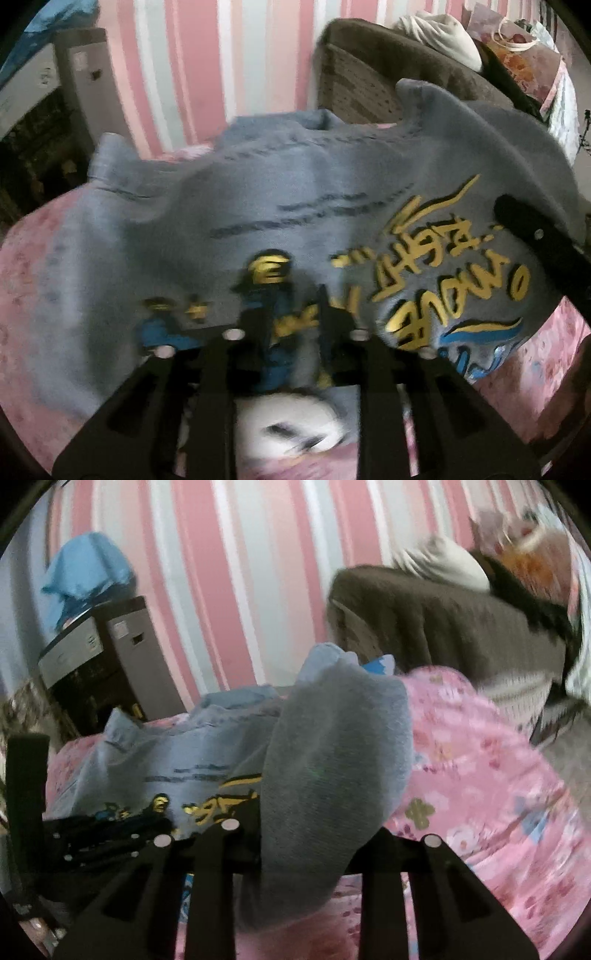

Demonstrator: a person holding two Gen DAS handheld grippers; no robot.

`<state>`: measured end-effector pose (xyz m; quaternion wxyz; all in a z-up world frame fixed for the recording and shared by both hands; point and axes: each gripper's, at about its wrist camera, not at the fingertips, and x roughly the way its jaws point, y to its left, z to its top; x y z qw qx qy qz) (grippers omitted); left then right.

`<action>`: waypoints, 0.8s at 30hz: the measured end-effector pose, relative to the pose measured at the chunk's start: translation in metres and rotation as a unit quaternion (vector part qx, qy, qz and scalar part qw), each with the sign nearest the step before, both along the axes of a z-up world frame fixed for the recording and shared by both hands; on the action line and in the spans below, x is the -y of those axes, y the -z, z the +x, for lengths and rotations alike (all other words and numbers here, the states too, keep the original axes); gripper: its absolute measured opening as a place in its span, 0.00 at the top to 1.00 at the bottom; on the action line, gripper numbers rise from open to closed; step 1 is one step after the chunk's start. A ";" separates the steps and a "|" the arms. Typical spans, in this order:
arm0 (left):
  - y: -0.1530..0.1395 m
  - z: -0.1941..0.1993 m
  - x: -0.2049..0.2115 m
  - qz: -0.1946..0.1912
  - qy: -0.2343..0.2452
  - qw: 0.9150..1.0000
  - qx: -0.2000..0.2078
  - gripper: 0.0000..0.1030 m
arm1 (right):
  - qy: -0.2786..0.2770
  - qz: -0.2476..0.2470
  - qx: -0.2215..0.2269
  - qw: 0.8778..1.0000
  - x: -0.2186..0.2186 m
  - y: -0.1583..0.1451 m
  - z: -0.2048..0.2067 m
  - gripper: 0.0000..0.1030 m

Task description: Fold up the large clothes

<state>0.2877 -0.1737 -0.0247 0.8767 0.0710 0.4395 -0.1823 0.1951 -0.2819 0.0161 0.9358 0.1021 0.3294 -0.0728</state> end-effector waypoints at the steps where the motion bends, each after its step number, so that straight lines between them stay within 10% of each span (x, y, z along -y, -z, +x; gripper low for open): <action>1: -0.008 -0.004 -0.011 -0.005 -0.001 1.000 0.011 0.61 | -0.005 -0.008 0.002 1.000 -0.006 -0.005 0.000 0.76; 5: -0.041 -0.013 -0.064 0.000 -0.010 0.998 0.054 0.38 | -0.021 -0.038 0.006 0.999 -0.036 -0.027 0.009 0.77; 14: -0.057 -0.009 -0.190 0.034 -0.092 0.993 0.059 0.37 | -0.104 -0.084 -0.003 0.991 -0.158 -0.052 0.049 0.79; 24: -0.021 -0.005 -0.251 0.030 -0.138 0.990 0.027 0.37 | -0.156 -0.127 -0.101 0.974 -0.238 0.039 0.071 0.77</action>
